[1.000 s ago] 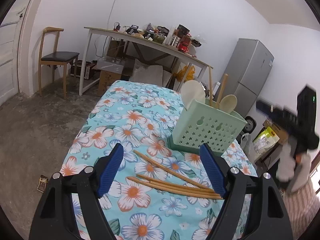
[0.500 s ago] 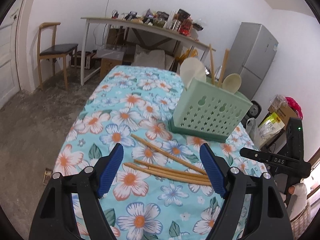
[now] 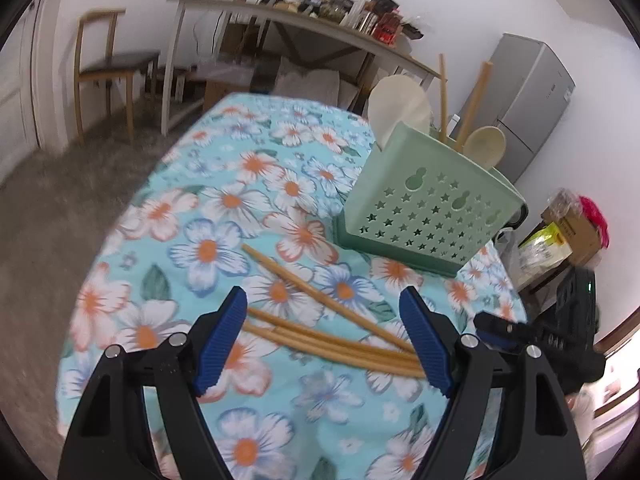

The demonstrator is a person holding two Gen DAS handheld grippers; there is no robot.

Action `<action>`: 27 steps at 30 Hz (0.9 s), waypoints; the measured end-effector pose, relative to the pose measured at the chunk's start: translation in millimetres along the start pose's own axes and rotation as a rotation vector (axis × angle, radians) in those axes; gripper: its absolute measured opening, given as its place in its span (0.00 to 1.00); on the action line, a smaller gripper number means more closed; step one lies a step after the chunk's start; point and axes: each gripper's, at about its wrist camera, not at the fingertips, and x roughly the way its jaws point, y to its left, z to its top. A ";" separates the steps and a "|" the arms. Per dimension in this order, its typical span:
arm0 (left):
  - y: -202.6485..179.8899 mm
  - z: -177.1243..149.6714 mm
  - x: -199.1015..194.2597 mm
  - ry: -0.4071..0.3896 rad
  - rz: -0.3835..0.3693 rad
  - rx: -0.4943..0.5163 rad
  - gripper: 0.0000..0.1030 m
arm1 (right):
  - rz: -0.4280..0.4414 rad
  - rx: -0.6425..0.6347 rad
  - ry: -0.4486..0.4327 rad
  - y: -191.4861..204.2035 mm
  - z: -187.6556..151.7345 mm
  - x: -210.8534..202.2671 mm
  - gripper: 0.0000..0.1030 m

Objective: Organize utensils
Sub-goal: 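Grasp another chopstick with left while right moves toward the remaining chopsticks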

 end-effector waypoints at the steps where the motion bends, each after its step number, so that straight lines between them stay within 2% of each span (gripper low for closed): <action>1: 0.4 3.1 5.3 0.016 -0.010 -0.018 0.74 | 0.008 0.002 0.000 -0.8 0.3 -0.7 0.88; 3: 1.4 10.0 16.9 0.055 -0.032 -0.057 0.73 | 0.028 0.008 -0.001 -2.9 0.9 -1.8 0.89; 8: 5.6 22.4 52.0 0.191 -0.035 -0.138 0.62 | 0.053 0.015 0.002 -8.0 3.2 -7.8 0.91; 10: 10.4 22.6 63.0 0.240 -0.041 -0.188 0.53 | 0.060 0.004 -0.002 -8.9 3.0 -9.9 0.92; 14: 20.7 17.8 77.6 0.300 -0.048 -0.272 0.49 | 0.061 -0.007 -0.016 -8.9 -0.1 -12.0 0.92; 23: 38.2 20.0 91.5 0.317 -0.056 -0.392 0.33 | 0.061 -0.016 -0.032 -5.2 -4.6 -7.9 0.92; 27: 35.4 20.2 94.2 0.302 -0.037 -0.369 0.32 | 0.057 -0.027 -0.060 -2.9 -8.9 -7.3 0.92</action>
